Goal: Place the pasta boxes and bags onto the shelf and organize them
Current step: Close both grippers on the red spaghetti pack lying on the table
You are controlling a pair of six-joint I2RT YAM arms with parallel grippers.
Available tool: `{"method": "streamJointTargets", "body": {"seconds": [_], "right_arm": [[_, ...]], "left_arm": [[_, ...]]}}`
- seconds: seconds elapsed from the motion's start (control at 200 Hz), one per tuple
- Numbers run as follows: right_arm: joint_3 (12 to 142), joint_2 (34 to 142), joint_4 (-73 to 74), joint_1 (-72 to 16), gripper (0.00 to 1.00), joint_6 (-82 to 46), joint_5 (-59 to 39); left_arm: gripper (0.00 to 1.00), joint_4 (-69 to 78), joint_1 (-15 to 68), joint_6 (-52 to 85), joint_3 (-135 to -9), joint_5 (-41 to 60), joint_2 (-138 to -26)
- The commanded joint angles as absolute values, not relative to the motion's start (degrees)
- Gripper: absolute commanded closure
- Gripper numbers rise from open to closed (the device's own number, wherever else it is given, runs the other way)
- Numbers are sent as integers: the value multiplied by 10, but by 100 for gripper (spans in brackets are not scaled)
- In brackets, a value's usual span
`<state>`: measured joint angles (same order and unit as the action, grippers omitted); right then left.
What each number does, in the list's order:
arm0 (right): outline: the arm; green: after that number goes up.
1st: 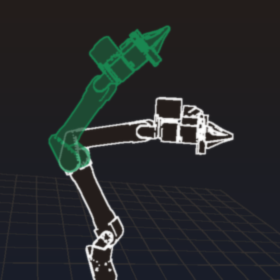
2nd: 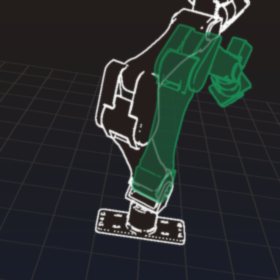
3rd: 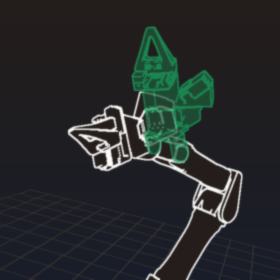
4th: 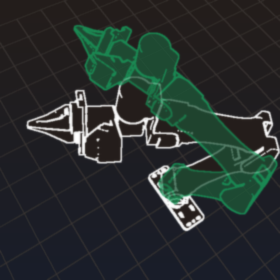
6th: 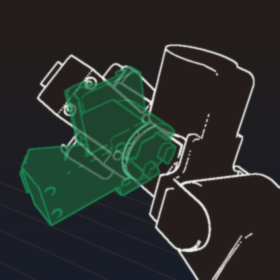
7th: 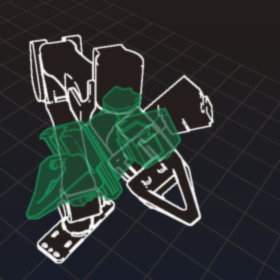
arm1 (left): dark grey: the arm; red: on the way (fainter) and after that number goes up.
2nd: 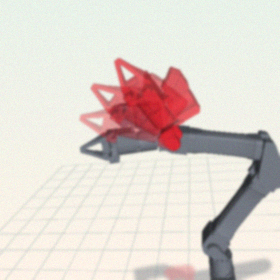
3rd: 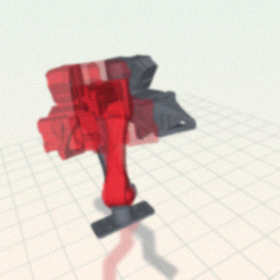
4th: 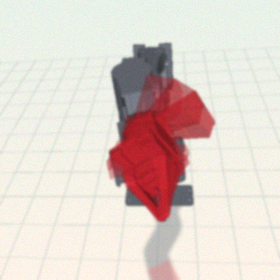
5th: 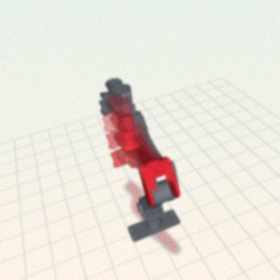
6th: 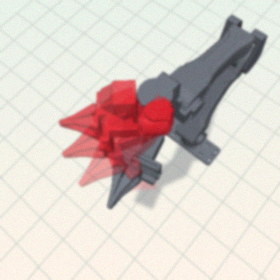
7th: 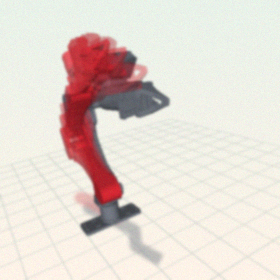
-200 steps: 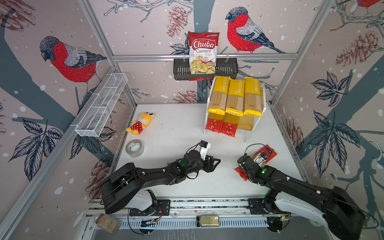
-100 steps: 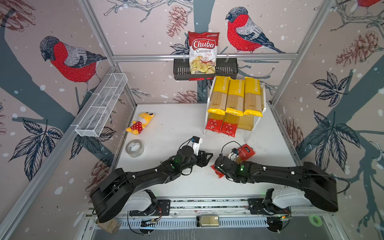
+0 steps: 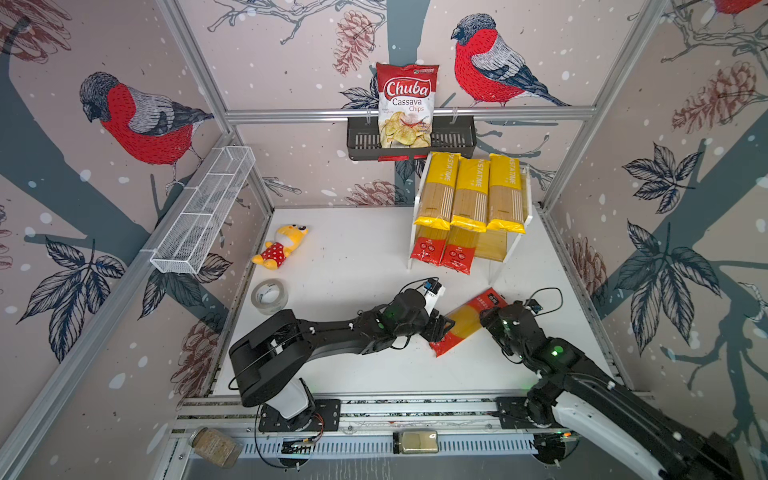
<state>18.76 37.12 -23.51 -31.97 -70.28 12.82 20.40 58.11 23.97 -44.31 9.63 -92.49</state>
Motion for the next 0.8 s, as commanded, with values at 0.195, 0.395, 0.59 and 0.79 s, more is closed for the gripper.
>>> {"method": "streamJointTargets", "body": {"seconds": [0.195, 0.395, 0.59, 0.79], "right_arm": [[111, 397, -90, -191, 21, -655, 32], [91, 452, 6, -188, 25, -690, 63], [100, 557, 63, -191, 28, -698, 47], [83, 603, 138, -201, 37, -705, 34]], "left_arm": [[37, 196, 585, 214, -489, 99, -1019], [38, 191, 585, 214, -516, 115, -1072], [41, 181, 585, 215, -532, 128, -1115], [43, 198, 585, 215, -516, 138, -1115]]}}
